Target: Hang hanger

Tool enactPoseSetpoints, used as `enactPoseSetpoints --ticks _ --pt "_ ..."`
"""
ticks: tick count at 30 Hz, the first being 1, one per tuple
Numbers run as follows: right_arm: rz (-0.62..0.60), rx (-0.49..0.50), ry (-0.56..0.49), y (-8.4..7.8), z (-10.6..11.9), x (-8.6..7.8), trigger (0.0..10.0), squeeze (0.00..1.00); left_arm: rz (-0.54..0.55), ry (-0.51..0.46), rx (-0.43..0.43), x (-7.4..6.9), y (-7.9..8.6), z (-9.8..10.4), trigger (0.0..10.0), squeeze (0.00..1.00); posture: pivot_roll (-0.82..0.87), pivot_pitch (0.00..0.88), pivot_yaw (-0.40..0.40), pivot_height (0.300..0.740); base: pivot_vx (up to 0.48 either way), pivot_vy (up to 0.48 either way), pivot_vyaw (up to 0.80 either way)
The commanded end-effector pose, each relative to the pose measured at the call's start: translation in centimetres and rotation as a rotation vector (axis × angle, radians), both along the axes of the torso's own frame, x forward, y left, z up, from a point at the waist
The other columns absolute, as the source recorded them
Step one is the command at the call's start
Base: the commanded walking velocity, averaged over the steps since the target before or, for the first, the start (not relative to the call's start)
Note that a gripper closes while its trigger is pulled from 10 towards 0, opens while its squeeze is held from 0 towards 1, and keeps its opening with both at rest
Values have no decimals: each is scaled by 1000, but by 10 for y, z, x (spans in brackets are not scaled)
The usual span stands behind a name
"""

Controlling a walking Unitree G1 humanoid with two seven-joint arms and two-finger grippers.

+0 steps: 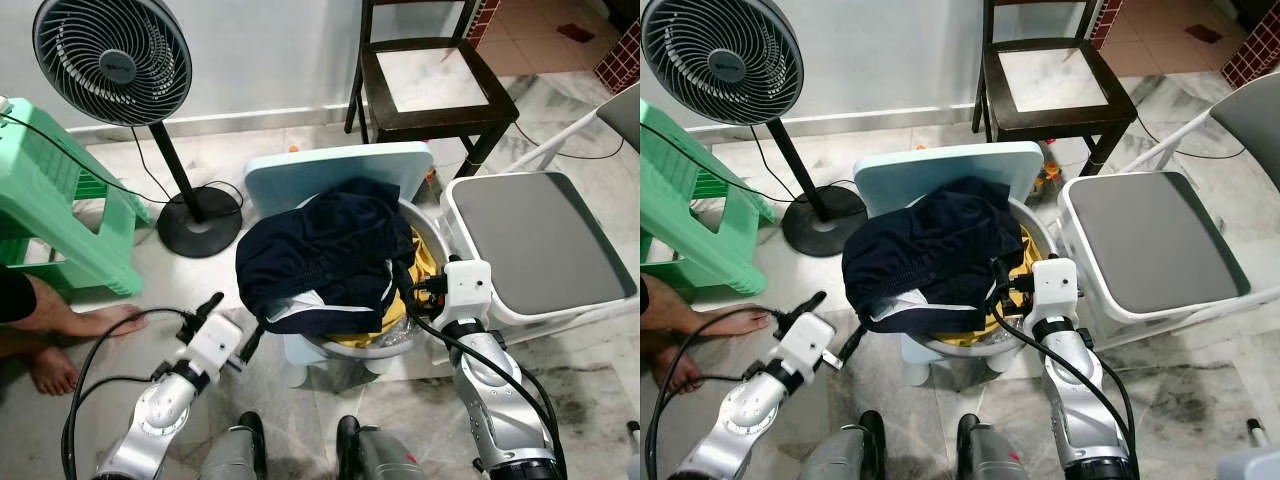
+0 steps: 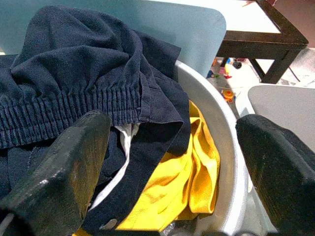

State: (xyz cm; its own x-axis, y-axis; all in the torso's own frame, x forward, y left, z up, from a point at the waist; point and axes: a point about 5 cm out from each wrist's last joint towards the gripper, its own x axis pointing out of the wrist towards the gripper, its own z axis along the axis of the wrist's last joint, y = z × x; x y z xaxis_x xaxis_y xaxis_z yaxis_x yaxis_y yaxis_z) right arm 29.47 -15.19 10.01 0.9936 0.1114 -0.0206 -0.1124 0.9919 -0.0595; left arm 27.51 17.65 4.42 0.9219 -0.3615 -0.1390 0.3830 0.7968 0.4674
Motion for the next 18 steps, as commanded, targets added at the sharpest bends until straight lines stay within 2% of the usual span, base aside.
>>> enactPoseSetpoints --ticks 1,8,14,17,18 --pt "-25 7 15 -6 -3 -5 10000 0 -5 53 33 -3 1 -9 10000 0 102 357 -50 740 0 0 0" --pt "-31 10 19 -6 -3 -7 10000 0 -11 48 77 13 -1 -4 10000 0 88 360 -50 740 0 0 0" --pt "-39 11 19 -7 -3 -8 10000 0 -34 45 113 19 -5 -2 10000 0 80 360 -45 740 0 0 0" --pt "-49 10 22 -8 -4 -10 10000 0 -56 19 155 23 -8 2 10000 0 73 360 -40 740 0 0 0" --pt "-55 9 24 -9 -4 -11 10000 0 -87 -10 202 25 -11 4 9608 0 71 357 -36 740 0 0 0"
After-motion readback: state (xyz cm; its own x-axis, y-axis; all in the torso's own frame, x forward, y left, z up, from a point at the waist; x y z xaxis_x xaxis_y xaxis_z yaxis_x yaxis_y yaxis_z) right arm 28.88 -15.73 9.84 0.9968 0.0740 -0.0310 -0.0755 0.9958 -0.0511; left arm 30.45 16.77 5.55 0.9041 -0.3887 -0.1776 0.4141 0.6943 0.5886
